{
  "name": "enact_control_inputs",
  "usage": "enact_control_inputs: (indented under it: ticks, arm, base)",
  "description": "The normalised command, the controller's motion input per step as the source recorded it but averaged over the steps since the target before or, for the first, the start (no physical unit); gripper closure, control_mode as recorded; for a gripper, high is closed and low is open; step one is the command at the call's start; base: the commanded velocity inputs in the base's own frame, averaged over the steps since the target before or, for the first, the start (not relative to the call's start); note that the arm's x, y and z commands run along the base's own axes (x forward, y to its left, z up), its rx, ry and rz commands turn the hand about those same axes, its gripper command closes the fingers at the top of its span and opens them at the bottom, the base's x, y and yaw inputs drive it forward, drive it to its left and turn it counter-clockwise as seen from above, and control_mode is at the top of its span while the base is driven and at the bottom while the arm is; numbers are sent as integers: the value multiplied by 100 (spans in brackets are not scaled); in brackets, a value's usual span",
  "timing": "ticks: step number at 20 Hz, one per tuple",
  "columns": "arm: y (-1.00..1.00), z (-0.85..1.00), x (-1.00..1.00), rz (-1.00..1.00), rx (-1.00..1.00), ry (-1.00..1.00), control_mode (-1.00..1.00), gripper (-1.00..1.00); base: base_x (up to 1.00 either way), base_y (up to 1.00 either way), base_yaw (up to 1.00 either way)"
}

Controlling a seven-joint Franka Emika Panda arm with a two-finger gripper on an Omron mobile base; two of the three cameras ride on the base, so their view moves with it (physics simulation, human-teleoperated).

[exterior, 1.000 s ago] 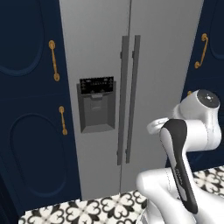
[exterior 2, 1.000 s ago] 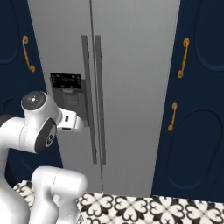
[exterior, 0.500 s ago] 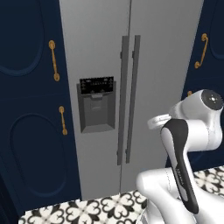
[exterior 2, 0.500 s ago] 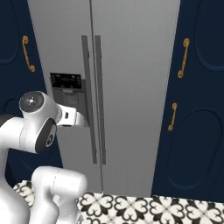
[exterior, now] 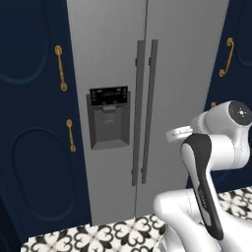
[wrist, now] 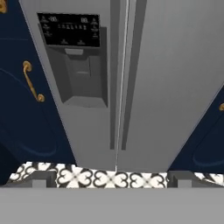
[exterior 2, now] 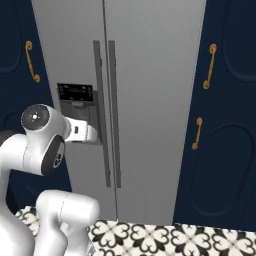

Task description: Grab a lemon wedge from the fridge and one ice cube from the ice bowl, and put them in the glass of lemonade.

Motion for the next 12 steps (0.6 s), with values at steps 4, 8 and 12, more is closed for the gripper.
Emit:
enact_control_inputs:
  ticks: [4,8,12]
  arm:
    - [0,4,23,0,0,-6,-100,-100]
    - [-1,41,53,-3,0,-1,-100,-100]
    - [-33,54,11,-5,0,0,-100,-100]
  base:
    - [0,0,0]
    - [0,0,0]
    - [0,0,0]
